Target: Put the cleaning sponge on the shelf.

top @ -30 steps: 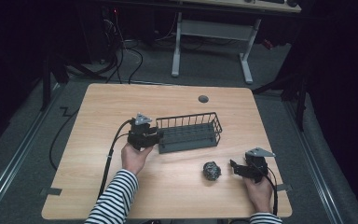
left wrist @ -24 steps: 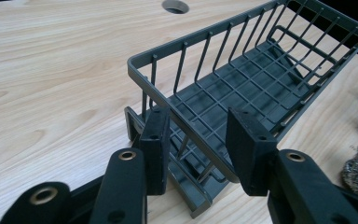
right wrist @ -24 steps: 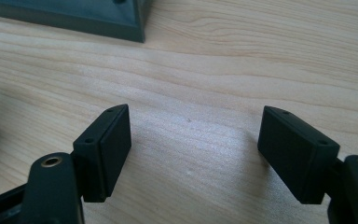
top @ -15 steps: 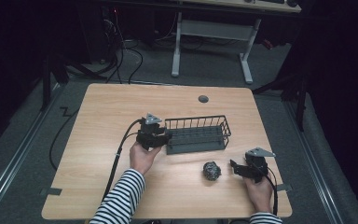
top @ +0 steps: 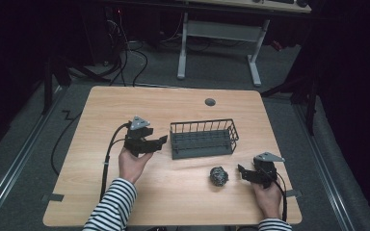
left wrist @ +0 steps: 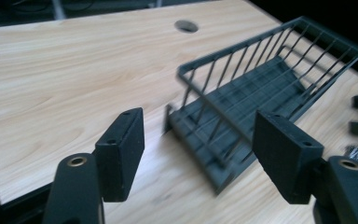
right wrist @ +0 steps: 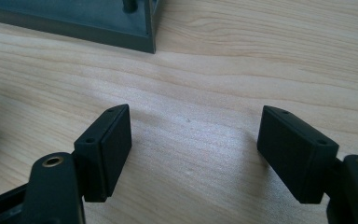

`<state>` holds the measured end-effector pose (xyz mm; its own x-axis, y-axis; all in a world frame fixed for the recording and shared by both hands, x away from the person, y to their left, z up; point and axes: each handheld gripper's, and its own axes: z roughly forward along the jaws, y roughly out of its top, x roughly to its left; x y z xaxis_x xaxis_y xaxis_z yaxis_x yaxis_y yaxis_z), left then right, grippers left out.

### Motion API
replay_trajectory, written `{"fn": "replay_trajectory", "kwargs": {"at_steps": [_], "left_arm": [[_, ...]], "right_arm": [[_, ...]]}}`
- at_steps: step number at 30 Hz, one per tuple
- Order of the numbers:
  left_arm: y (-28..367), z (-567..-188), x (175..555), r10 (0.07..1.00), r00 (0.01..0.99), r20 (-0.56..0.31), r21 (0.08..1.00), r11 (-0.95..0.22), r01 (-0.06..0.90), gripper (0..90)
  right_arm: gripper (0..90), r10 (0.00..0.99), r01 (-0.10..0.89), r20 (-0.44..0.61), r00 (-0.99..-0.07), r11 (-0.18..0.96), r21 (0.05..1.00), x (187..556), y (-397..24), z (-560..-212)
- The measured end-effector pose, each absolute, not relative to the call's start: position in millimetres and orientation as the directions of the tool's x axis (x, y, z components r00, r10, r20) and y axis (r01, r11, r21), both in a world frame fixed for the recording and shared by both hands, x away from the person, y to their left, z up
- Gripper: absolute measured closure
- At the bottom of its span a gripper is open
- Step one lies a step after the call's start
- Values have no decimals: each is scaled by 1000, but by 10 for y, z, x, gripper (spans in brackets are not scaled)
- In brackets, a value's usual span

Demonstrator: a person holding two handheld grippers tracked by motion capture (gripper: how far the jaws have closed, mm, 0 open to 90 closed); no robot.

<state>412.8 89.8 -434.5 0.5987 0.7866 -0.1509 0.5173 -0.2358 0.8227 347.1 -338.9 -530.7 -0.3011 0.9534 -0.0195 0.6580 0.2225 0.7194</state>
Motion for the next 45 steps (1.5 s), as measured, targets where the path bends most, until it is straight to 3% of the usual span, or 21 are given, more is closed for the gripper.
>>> {"fn": "replay_trajectory", "kwargs": {"at_steps": [12, 24, 37, 45], "left_arm": [[1495, -4490, 3849, 845, 513, -150, 836, -168, 522, 344], [1831, -4851, 3690, 897, 418, -146, 820, -127, 559, 329], [2001, -5123, 3667, 933, 341, -119, 799, -114, 590, 309], [1998, -5157, 3694, 941, 334, -58, 795, -159, 585, 303]], "right_arm": [[266, 953, 658, -15, -303, 221, 720, 3472, -3391, -5306], [268, 953, 659, -14, -303, 220, 720, 3473, -3391, -5306], [258, 951, 658, -16, -310, 227, 718, 3475, -3388, -5306], [258, 951, 658, -16, -310, 227, 718, 3474, -3388, -5306]]}}
